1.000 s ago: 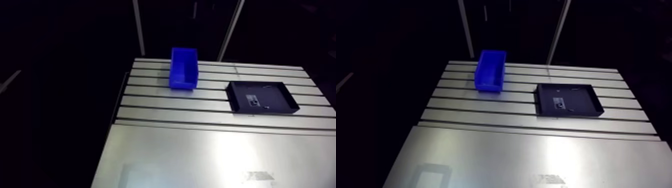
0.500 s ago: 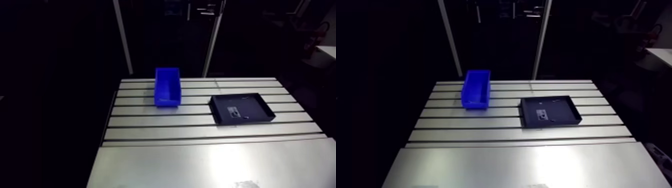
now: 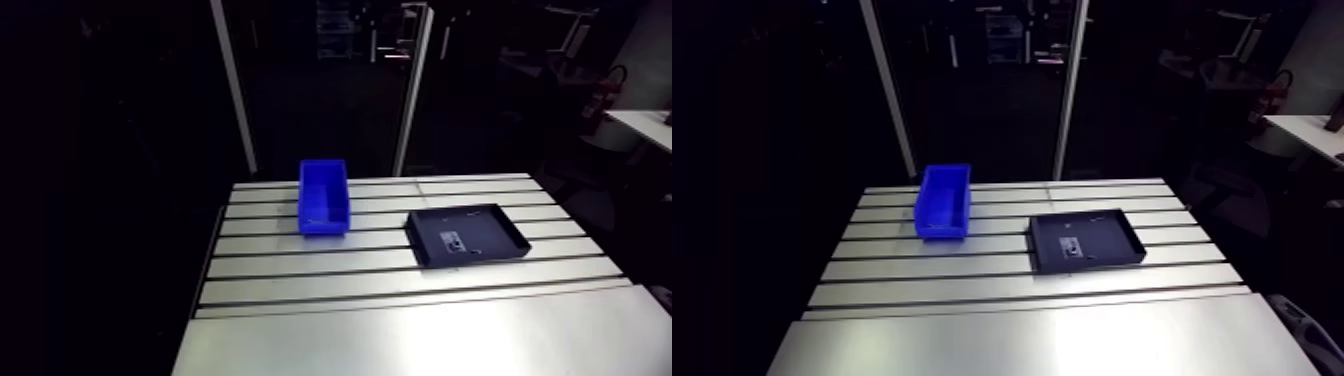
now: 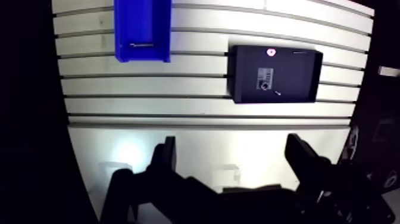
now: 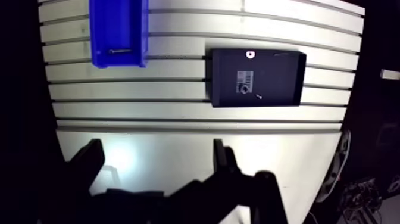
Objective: Pick up the M10 bolt from the tray and put it into the blue bin.
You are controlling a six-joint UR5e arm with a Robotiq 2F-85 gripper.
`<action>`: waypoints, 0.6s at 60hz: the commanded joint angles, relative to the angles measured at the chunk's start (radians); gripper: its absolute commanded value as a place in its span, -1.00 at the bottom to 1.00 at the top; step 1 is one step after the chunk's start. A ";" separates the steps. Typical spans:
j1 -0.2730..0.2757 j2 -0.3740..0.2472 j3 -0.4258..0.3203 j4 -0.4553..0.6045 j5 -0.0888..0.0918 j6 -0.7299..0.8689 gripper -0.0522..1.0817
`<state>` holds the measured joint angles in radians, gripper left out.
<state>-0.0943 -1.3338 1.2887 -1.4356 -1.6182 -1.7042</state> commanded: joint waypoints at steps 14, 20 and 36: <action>-0.001 -0.010 0.013 -0.001 0.001 0.002 -0.89; 0.001 -0.013 0.022 -0.001 0.001 0.004 -0.89; 0.001 -0.015 0.025 -0.001 -0.001 0.004 -0.89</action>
<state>-0.0940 -1.3476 1.3117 -1.4364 -1.6167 -1.7006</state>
